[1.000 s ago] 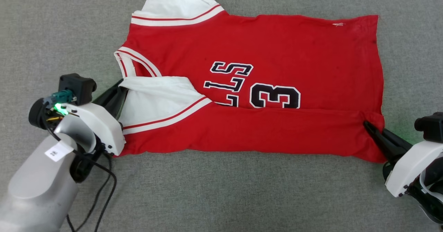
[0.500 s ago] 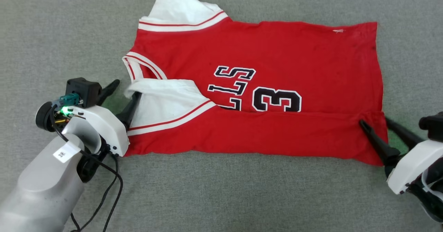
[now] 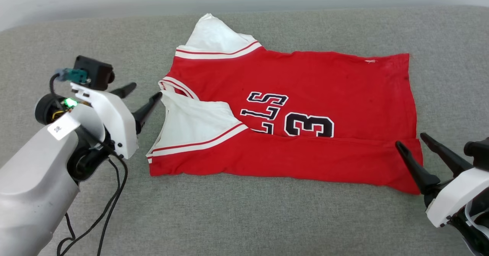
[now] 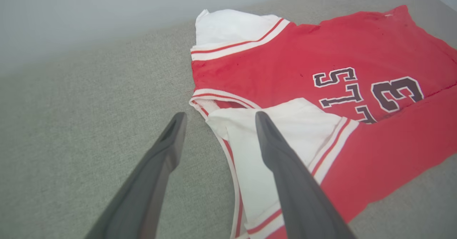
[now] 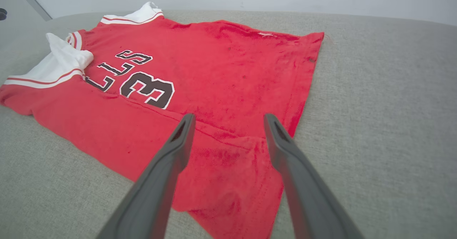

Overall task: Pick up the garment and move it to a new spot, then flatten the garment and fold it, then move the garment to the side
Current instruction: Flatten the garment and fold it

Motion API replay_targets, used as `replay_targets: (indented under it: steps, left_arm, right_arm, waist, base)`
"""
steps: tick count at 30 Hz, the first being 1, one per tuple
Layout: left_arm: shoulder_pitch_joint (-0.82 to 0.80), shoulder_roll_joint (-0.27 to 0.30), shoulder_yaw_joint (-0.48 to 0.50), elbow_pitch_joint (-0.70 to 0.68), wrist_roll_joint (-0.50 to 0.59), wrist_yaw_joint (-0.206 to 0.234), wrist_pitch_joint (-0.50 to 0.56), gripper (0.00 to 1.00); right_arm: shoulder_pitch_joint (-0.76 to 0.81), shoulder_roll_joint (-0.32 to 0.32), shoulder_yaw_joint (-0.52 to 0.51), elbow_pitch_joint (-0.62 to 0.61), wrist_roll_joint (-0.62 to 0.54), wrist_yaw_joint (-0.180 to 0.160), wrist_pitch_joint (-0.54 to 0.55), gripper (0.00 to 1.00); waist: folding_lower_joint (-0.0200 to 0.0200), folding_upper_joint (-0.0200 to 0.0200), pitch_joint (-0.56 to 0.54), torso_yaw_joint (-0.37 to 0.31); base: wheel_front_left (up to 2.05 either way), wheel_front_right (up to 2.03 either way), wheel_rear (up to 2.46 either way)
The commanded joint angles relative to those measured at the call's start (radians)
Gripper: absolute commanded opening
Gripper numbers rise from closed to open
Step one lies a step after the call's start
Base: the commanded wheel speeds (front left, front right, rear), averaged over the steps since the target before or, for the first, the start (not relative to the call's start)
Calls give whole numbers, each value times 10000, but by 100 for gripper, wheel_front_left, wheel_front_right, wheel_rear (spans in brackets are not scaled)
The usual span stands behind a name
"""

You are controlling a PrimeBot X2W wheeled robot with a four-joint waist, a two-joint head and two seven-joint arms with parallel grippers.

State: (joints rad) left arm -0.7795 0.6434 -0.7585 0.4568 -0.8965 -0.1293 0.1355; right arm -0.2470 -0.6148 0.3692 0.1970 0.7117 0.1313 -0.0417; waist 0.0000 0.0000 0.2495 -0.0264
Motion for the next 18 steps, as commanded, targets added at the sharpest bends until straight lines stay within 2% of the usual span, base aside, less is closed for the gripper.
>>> replay_targets:
  steps: [1,5,11,15,18]
  left_arm:
    - [-119,35,-119,-190,-350,-2,543,100]
    - [-377,252,-320,-344,-1322,-2,2313,100]
    - [-699,463,-1010,-353,-1923,-2,4556,100]
    - [-709,468,-1458,-95,-1915,-2,5445,100]
    - [-535,372,-1655,135,-1985,-3,5723,100]
  right_arm:
    - [111,114,-41,-100,-20,-12,75,100]
    - [190,221,-146,-218,-134,-12,283,100]
    - [250,367,-175,-343,-196,-12,473,100]
    - [214,458,-155,-383,-152,-12,523,100]
    - [191,518,-120,-358,-129,-12,528,100]
  waist:
    - [0,0,-70,57]
    - [0,0,-137,72]
    - [0,0,-162,12]
    - [0,0,-89,-99]
    - [0,0,-6,-192]
  base:
    - [0,0,0]
    - [0,0,0]
    - [0,0,0]
    - [0,0,0]
    - [0,0,0]
